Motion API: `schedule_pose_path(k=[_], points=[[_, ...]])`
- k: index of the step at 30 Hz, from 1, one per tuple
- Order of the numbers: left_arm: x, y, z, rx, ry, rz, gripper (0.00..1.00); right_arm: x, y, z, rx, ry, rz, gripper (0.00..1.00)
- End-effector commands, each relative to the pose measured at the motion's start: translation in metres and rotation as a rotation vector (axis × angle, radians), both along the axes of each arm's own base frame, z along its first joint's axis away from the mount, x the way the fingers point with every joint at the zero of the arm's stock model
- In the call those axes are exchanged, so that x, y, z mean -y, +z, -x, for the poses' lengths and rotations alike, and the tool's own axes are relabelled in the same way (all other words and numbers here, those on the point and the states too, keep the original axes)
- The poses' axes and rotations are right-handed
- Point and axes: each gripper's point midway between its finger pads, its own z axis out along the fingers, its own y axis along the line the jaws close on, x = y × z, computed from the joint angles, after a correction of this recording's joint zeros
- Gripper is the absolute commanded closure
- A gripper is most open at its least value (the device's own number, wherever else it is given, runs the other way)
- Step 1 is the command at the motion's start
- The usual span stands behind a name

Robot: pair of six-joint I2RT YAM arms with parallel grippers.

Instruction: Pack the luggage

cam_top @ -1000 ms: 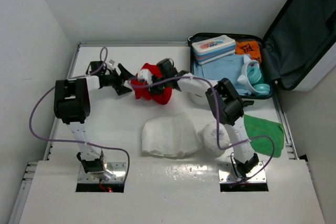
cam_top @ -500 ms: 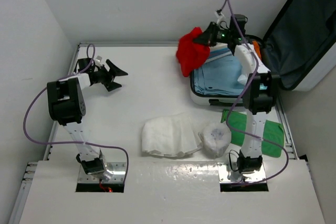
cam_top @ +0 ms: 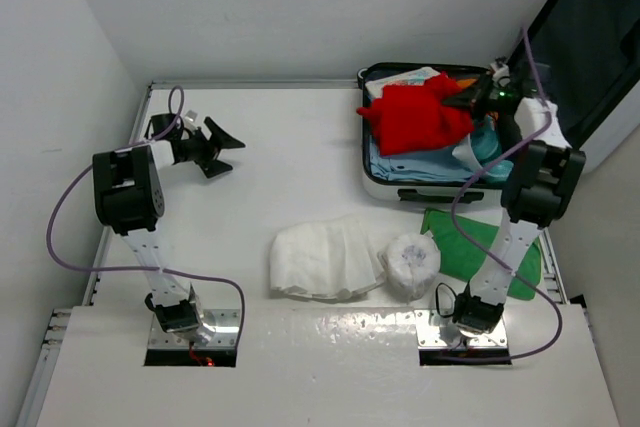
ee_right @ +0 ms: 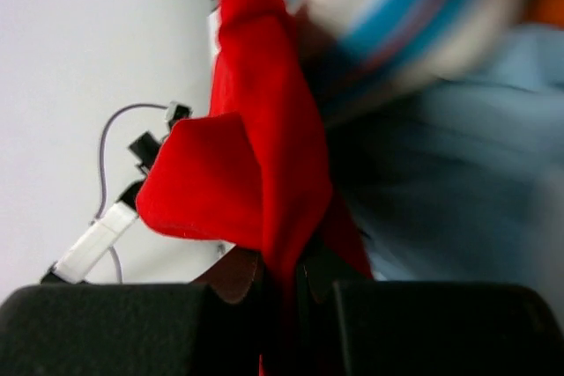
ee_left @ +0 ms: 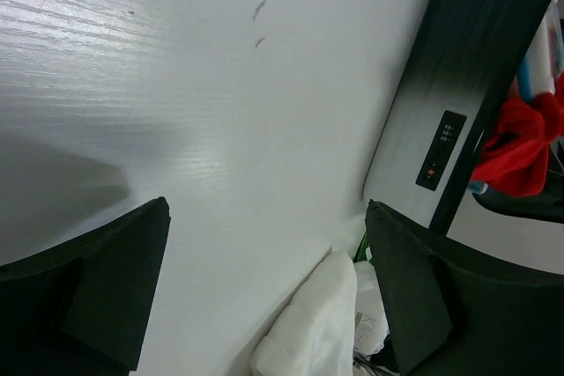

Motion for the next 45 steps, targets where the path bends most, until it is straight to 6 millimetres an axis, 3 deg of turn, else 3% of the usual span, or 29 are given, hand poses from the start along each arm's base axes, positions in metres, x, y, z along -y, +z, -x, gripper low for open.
schedule_pose_path(k=[1, 5, 6, 7, 11, 12, 14, 15, 17, 18, 19, 20, 21, 22, 24, 26, 29, 30, 32, 33, 34, 35, 36, 37, 39, 40, 42, 44, 45], points=[[0.009, 0.002, -0.005, 0.039, -0.056, -0.030, 0.07, 0.035, 0.043, 0.018, 0.128, -0.003, 0.135, 1.00], [0.024, 0.006, -0.002, 0.082, -0.118, -0.126, 0.00, 0.062, 0.031, 0.021, 0.090, -0.033, 0.227, 0.99], [0.027, 0.002, 0.000, 0.079, -0.129, -0.138, 0.00, 0.071, 0.023, 0.018, 0.084, -0.058, 0.285, 0.90], [0.030, 0.006, 0.001, 0.090, -0.137, -0.152, 0.00, 0.074, 0.024, 0.015, 0.102, -0.068, 0.306, 0.62], [0.030, 0.016, 0.001, 0.155, -0.175, -0.262, 0.00, 0.081, 0.034, 0.003, 0.129, -0.105, 0.362, 0.16], [0.030, 0.027, 0.002, 0.210, -0.201, -0.317, 0.00, 0.082, 0.047, -0.001, 0.162, -0.116, 0.386, 0.05], [0.027, 0.039, 0.002, 0.278, -0.234, -0.397, 0.00, 0.081, 0.058, -0.004, 0.192, -0.125, 0.410, 0.03], [0.027, 0.052, 0.002, 0.344, -0.277, -0.428, 0.00, 0.083, 0.075, -0.008, 0.252, -0.138, 0.432, 0.01], [0.038, 0.067, 0.023, 0.421, -0.442, -0.455, 0.00, 0.079, 0.089, -0.007, 0.292, -0.138, 0.453, 0.01], [0.057, 0.072, 0.039, 0.589, -0.668, -0.466, 0.00, 0.075, 0.107, -0.002, 0.360, -0.117, 0.498, 0.01], [0.063, 0.079, 0.047, 0.645, -0.769, -0.495, 0.00, 0.066, 0.114, 0.000, 0.388, -0.092, 0.517, 0.01], [0.069, 0.064, 0.078, 0.551, -0.885, -0.474, 0.00, 0.056, 0.117, 0.008, 0.451, -0.028, 0.592, 0.01], [0.073, 0.055, 0.088, 0.606, -1.021, -0.524, 0.02, 0.049, 0.129, 0.019, 0.483, -0.007, 0.624, 0.01], [0.086, 0.043, 0.104, 0.583, -1.128, -0.544, 0.04, 0.036, 0.110, 0.029, 0.450, 0.040, 0.627, 0.01], [0.094, 0.026, 0.133, 0.548, -1.261, -0.522, 0.05, 0.015, 0.124, 0.048, 0.560, 0.134, 0.713, 0.04], [0.106, 0.018, 0.150, 0.543, -1.297, -0.483, 0.05, 0.005, 0.107, 0.067, 0.568, 0.218, 0.751, 0.06], [0.120, 0.033, 0.146, 0.643, -1.241, -0.496, 0.05, -0.015, 0.091, 0.104, 0.623, 0.415, 0.809, 0.15], [0.126, 0.039, 0.135, 0.706, -1.216, -0.543, 0.05, -0.028, 0.076, 0.126, 0.566, 0.488, 0.763, 0.15], [0.124, 0.043, 0.127, 0.722, -1.180, -0.622, 0.04, -0.041, 0.077, 0.161, 0.579, 0.567, 0.771, 0.11], [0.126, 0.048, 0.124, 0.756, -1.164, -0.649, 0.04, -0.044, 0.048, 0.187, 0.504, 0.598, 0.777, 0.08], [0.126, 0.049, 0.120, 0.746, -1.139, -0.659, 0.03, -0.047, 0.051, 0.199, 0.521, 0.578, 0.815, 0.03], [0.125, 0.050, 0.120, 0.746, -1.124, -0.669, 0.03, -0.035, 0.052, 0.178, 0.580, 0.499, 0.924, 0.01], [0.126, 0.051, 0.118, 0.750, -1.115, -0.669, 0.03, -0.033, 0.027, 0.198, 0.535, 0.507, 0.936, 0.01], [0.126, 0.051, 0.118, 0.750, -1.114, -0.669, 0.03, -0.038, 0.036, 0.203, 0.599, 0.510, 0.941, 0.02], [0.131, 0.056, 0.119, 0.778, -1.119, -0.658, 0.03, -0.052, 0.044, 0.228, 0.626, 0.604, 0.862, 0.09], [0.131, 0.056, 0.119, 0.778, -1.119, -0.658, 0.03, -0.064, 0.036, 0.259, 0.574, 0.716, 0.782, 0.18], [0.129, 0.052, 0.120, 0.764, -1.120, -0.667, 0.03, -0.069, 0.032, 0.276, 0.538, 0.786, 0.758, 0.26], [0.129, 0.053, 0.118, 0.774, -1.116, -0.671, 0.03, -0.077, 0.011, 0.298, 0.498, 0.871, 0.753, 0.29], [0.129, 0.053, 0.118, 0.774, -1.116, -0.671, 0.03, -0.071, -0.021, 0.309, 0.425, 0.901, 0.785, 0.29]])
